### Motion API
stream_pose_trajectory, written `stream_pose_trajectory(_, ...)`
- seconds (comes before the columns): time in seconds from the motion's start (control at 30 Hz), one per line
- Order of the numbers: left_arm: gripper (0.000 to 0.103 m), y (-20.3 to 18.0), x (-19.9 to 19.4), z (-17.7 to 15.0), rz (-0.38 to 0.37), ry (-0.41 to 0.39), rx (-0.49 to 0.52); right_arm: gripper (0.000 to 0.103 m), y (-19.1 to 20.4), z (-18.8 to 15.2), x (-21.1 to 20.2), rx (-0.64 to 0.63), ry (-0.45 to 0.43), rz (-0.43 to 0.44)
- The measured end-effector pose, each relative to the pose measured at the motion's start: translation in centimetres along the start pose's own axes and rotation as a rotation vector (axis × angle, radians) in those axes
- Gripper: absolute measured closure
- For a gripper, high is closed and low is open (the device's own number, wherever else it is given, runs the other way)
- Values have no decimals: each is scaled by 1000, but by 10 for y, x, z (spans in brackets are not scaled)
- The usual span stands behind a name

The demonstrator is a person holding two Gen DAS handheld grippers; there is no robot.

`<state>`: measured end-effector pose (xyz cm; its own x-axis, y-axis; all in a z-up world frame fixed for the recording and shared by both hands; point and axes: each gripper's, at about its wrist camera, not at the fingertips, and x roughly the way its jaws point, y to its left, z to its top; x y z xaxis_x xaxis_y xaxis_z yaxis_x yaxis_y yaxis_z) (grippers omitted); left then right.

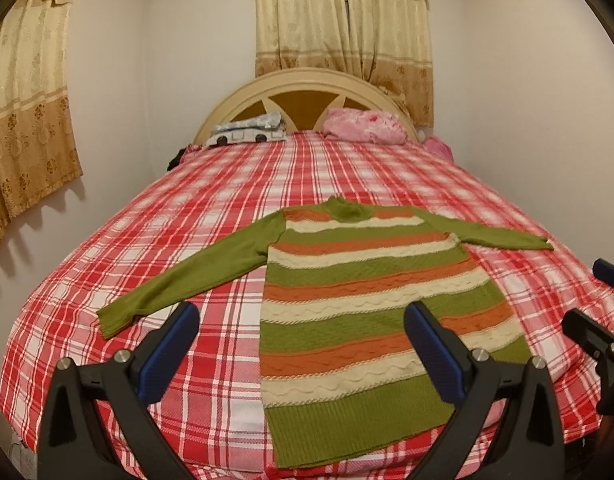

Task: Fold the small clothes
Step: 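Move the right gripper to the green sleeve cuff and grasp it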

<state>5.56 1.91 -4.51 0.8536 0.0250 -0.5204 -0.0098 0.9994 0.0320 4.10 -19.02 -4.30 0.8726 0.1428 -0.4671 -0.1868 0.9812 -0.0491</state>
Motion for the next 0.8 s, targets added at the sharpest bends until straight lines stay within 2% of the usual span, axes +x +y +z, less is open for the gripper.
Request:
stream_pose_trajectory(0.37,0,-12,69,8,13,74,65,1,-46,-5,73,68,111,-23)
stream_pose_trajectory(0.53,0,-19,98,19,19,70,109,1,-85,-7,111,116,158,-58)
stream_pose_trajectory(0.8,0,-30,148,29,-3,111,122,1,-146,-13,157,172,232,-131)
